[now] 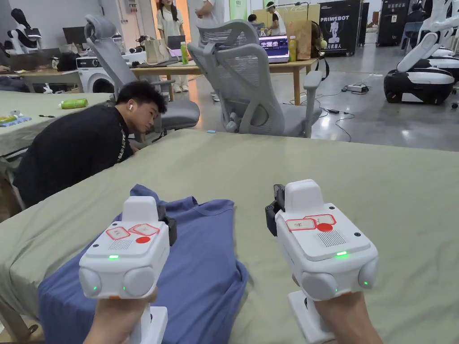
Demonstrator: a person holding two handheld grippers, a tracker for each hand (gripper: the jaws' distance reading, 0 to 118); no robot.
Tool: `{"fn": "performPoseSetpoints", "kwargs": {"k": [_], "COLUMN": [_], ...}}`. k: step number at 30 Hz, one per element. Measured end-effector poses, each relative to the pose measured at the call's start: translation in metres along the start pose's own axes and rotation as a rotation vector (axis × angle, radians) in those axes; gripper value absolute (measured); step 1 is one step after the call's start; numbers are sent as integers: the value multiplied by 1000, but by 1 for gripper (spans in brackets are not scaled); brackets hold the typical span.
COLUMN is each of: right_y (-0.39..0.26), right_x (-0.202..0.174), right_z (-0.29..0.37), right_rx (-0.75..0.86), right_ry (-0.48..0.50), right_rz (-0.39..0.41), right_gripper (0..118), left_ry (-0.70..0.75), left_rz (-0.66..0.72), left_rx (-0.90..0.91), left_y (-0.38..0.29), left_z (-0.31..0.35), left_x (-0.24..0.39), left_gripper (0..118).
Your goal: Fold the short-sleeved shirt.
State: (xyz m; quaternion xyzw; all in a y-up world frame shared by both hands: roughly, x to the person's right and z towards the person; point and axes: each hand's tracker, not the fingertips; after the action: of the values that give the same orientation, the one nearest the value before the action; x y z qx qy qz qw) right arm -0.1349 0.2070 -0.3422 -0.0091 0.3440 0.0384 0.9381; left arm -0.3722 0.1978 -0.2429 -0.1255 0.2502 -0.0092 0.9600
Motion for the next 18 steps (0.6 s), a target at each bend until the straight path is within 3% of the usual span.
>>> {"fn": "performPoseSetpoints", "kwargs": {"k": [2,4,6,7,8,9,12,18], "right_y": [-4,-9,-16,-20,-24,-30,-44,-72], "right_x": [6,13,20,22,24,27,31,38], "right_z": [-1,-5,-8,-11,-13,-16,-27,-53], "right_rx": [-11,-23,-38,-48,-61,-76,-106,-161], "right_ry": [-10,-22,-23,-21,-21,-16,-13,-6], "right_rz": [-4,-12,-27,-36,-38,-35,-36,-41], "right_gripper": [1,1,1,1,1,2,2,2], "left_ry": [-47,-121,-215,-235,-238,-230,-244,-195], "left_rz": [-57,-11,75,81,56,-20,-85,8], "left_rx": [-143,-295,-450,-478,-494,-529,-621,-734], "left_y": [7,12,13,9,5,1,-7,-38], "left_z": [-26,-57,-98,-116,-133,-152,-199,-273], "left_x": [5,7,9,14,20,28,35,37], "left_gripper": [2,3,37,66,104,118,110,106]}}
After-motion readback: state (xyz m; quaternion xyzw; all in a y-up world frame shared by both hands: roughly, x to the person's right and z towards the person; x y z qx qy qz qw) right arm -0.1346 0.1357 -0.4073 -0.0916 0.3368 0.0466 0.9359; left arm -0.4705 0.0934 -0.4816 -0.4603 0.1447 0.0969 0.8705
